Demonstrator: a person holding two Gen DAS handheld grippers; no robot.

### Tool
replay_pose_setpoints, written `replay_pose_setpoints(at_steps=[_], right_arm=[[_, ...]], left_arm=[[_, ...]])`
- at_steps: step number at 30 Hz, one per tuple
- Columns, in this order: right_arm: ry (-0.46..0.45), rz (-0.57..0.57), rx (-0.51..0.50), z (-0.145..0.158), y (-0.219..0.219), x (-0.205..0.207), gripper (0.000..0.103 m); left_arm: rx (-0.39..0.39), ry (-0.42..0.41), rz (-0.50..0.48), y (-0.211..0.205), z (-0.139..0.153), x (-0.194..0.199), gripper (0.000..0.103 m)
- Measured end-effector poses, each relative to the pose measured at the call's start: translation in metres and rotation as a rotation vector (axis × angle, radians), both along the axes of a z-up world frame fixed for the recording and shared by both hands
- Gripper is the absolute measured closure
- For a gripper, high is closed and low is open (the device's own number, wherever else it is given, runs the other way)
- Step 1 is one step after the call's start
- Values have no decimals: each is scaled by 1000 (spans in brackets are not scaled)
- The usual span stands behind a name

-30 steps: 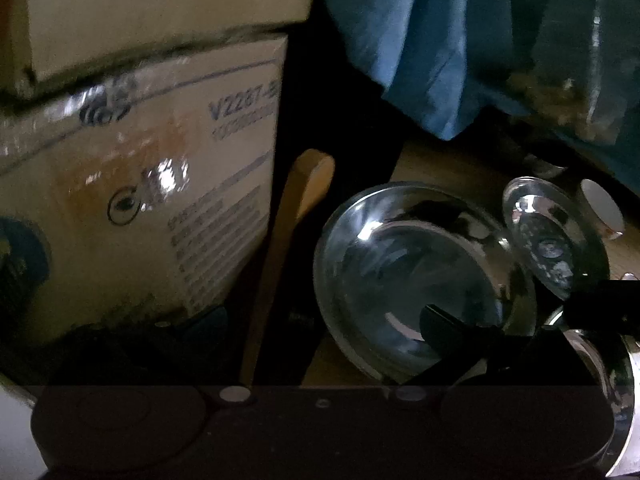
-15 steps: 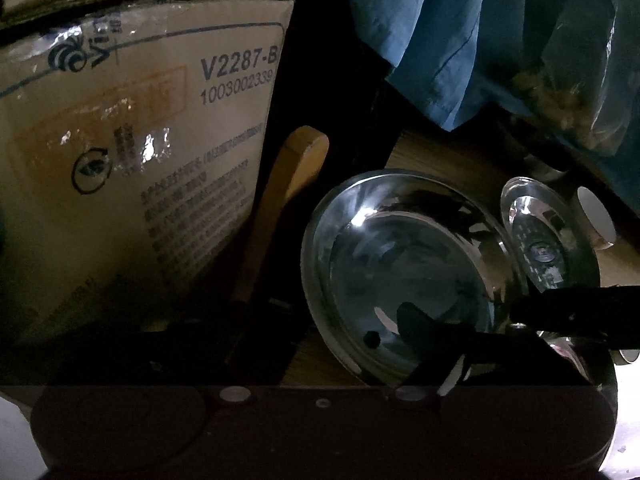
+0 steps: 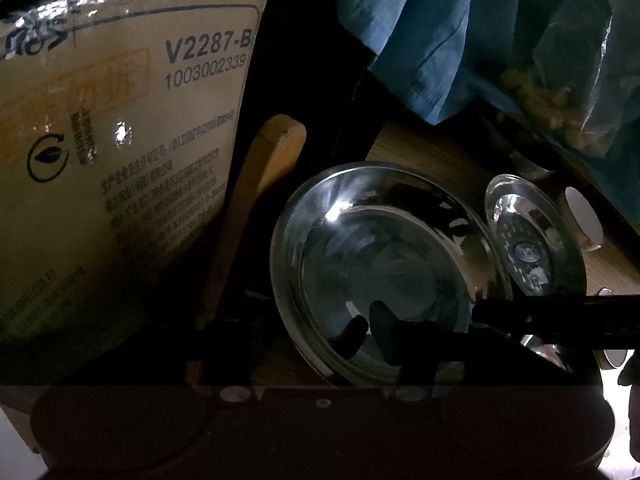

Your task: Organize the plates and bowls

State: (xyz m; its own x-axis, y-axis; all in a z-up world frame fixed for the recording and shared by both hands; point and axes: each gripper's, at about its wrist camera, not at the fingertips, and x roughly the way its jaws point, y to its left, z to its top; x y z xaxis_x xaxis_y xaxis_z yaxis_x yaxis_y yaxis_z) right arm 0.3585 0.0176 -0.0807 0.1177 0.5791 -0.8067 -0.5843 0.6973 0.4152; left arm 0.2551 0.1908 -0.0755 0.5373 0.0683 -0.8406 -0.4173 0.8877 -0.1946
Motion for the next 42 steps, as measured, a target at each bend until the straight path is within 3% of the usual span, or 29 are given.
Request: replay_pose_setpoints(at_steps=[5,12,33,42], right_arm=[[14,-20,6,-8,-1,3,71],[2,-16,18,-13,1,2,85],[-85,-36,68,-2,-8,-2,86],[-134,-50,89,7,-20,-12,85]], left_arm=[[-1,-1,16,3,0,-3,59],[2,-2,27,9,1,-6,69],[3,-34,9,4,10,-6,72],[13,-63,-44,-4,21,-7,72]])
